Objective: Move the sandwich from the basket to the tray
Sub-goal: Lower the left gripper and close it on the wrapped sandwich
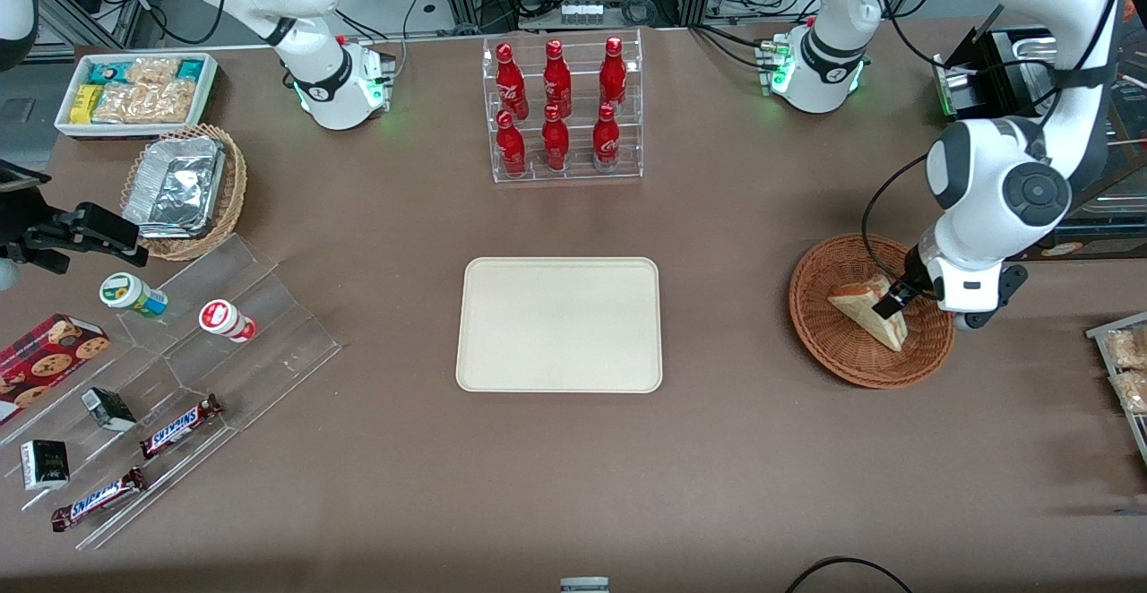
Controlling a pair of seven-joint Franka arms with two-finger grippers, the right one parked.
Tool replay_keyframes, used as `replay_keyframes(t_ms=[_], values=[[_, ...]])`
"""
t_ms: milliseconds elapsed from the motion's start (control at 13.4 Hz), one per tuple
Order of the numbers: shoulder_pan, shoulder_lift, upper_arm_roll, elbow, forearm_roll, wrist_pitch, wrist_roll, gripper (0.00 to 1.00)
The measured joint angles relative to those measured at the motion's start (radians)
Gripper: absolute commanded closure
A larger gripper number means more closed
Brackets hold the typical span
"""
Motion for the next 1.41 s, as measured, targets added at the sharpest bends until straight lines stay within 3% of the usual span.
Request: replay_keyframes(t_ms=[521,595,669,744,818,1190,1413], values=[[0.000,0.043,0.000,-0.091,-0.001,0.173,-0.050,0.02],[0.000,0.050,0.000,-0.104,-0.001,0.197,-0.053,0.16],[0.000,0.055,0.001,-0.112,-0.003,0.212,-0.061,0.50],[0.000,0.058,0.001,-0.115,-0.005,0.219,-0.076,0.75],[0.000,0.058,0.001,-0.114,-0.005,0.220,-0.091,0.90],[-0.004,0.044,-0.002,-0.100,-0.004,0.213,-0.105,0.95],[-0.014,0.011,-0.010,-0.024,0.005,0.060,-0.101,0.94]])
